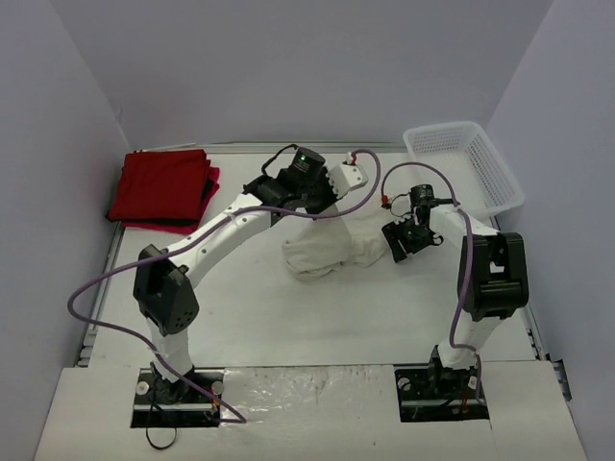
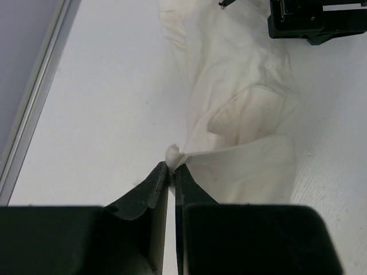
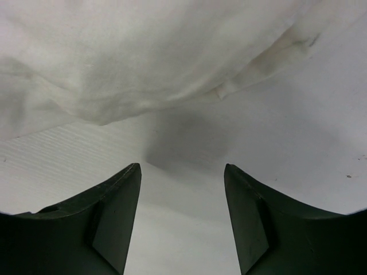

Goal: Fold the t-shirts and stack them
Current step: Move the tshirt to the center of the board, then flatten out the tshirt

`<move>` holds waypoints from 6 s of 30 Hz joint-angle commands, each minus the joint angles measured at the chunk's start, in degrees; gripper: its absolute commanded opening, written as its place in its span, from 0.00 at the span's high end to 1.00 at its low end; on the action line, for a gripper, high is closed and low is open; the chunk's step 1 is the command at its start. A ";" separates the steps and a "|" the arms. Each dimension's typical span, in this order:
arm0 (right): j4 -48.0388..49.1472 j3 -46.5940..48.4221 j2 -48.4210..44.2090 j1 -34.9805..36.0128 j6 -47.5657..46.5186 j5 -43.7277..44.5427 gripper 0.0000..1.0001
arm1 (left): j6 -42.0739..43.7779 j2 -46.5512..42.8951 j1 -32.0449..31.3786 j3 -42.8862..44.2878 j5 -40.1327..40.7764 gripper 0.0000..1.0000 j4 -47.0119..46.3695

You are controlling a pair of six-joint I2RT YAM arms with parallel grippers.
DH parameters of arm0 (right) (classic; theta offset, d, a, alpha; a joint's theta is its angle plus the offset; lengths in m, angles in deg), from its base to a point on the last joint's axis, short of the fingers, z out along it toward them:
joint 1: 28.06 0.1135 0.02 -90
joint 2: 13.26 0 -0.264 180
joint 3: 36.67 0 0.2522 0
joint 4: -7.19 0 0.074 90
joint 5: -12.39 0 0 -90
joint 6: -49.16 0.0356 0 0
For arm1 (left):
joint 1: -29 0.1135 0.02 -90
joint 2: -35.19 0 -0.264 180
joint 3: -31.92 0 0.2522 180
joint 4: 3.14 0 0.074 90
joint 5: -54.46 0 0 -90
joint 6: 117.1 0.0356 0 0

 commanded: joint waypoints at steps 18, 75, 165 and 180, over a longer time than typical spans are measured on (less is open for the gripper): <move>-5.05 20.54 0.07 0.72 1.08 -3.49 0.40 | -1.19 -27.07 20.03 -18.74 6.51 0.98 2.53; -10.41 29.10 -12.30 -0.69 3.81 -1.82 1.00 | -4.53 -48.78 37.10 -32.90 11.78 0.98 0.34; -1.10 0.87 -4.31 -3.42 2.58 -1.29 1.00 | 34.67 -15.58 37.62 -45.66 1.23 0.72 -7.40; -1.27 1.14 -7.64 -3.42 2.84 -3.49 1.00 | 21.67 -29.35 37.62 -42.93 3.07 0.98 -3.45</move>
